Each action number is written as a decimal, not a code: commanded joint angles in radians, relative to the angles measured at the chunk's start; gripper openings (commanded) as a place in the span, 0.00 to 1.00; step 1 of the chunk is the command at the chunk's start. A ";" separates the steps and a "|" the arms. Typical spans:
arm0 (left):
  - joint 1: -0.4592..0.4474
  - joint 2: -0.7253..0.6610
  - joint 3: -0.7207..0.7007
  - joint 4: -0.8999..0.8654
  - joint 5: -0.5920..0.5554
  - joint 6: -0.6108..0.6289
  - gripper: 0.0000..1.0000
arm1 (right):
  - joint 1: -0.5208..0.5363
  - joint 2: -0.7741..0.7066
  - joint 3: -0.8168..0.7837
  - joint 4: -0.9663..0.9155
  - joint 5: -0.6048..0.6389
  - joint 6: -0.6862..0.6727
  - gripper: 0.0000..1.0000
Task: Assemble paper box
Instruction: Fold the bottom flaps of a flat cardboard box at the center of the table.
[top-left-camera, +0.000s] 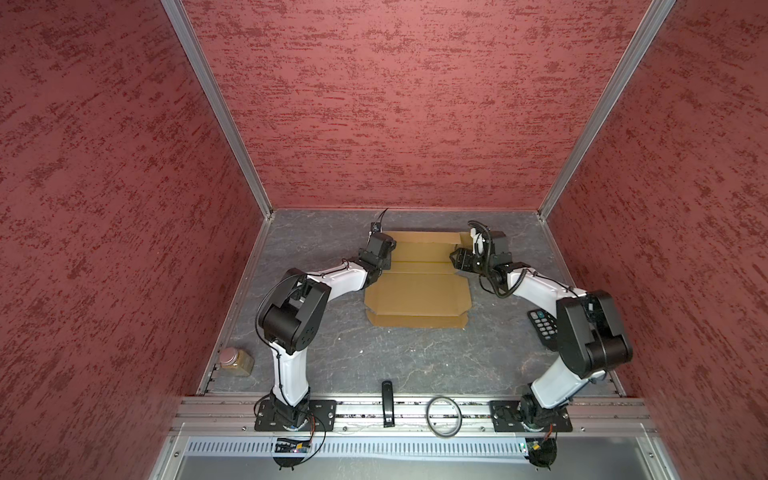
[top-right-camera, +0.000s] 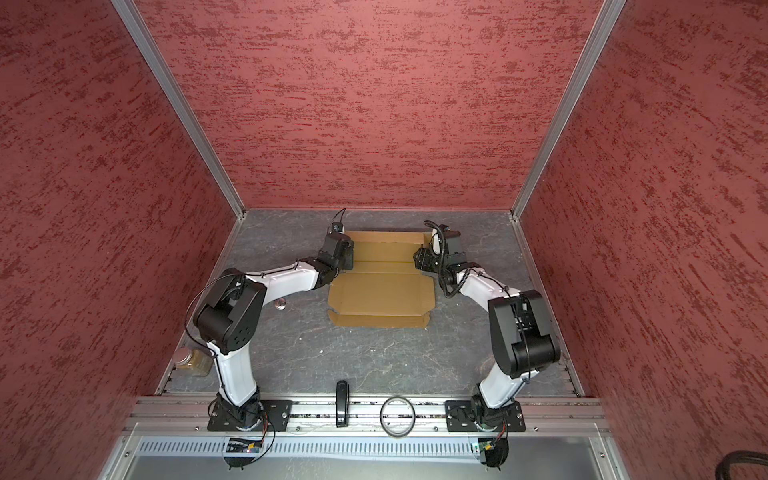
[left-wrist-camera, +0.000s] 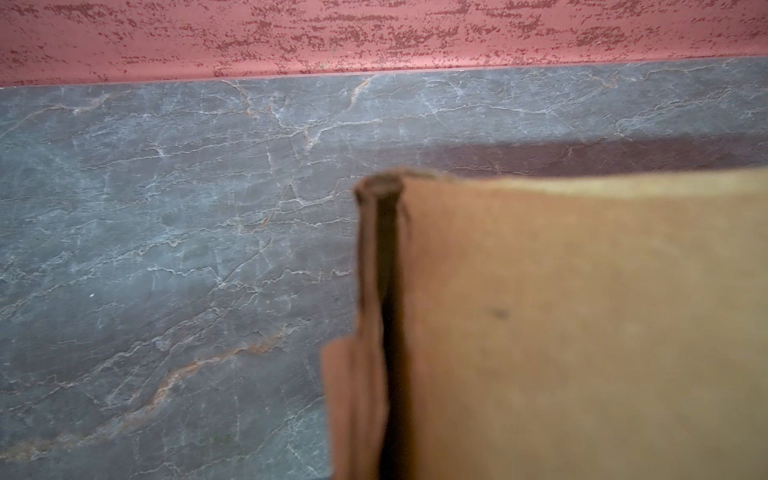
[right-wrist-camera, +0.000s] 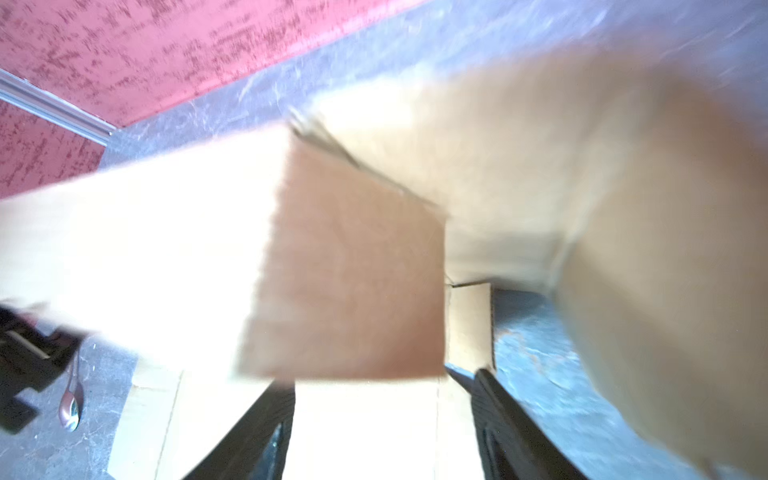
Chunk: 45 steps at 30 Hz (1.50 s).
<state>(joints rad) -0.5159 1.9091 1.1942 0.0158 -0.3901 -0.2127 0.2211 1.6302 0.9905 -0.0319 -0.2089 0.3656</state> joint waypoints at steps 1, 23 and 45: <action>0.003 -0.018 -0.013 -0.035 0.000 -0.014 0.00 | 0.005 -0.050 0.022 -0.107 0.055 -0.008 0.60; -0.003 -0.031 -0.018 -0.058 -0.021 -0.029 0.00 | 0.015 -0.043 -0.160 -0.192 0.064 0.114 0.00; -0.004 -0.025 -0.015 -0.055 -0.015 -0.027 0.00 | 0.011 -0.103 0.001 -0.347 0.243 0.025 0.31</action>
<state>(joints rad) -0.5163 1.8980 1.1908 -0.0078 -0.4011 -0.2321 0.2302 1.5890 0.9241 -0.3244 -0.0570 0.4267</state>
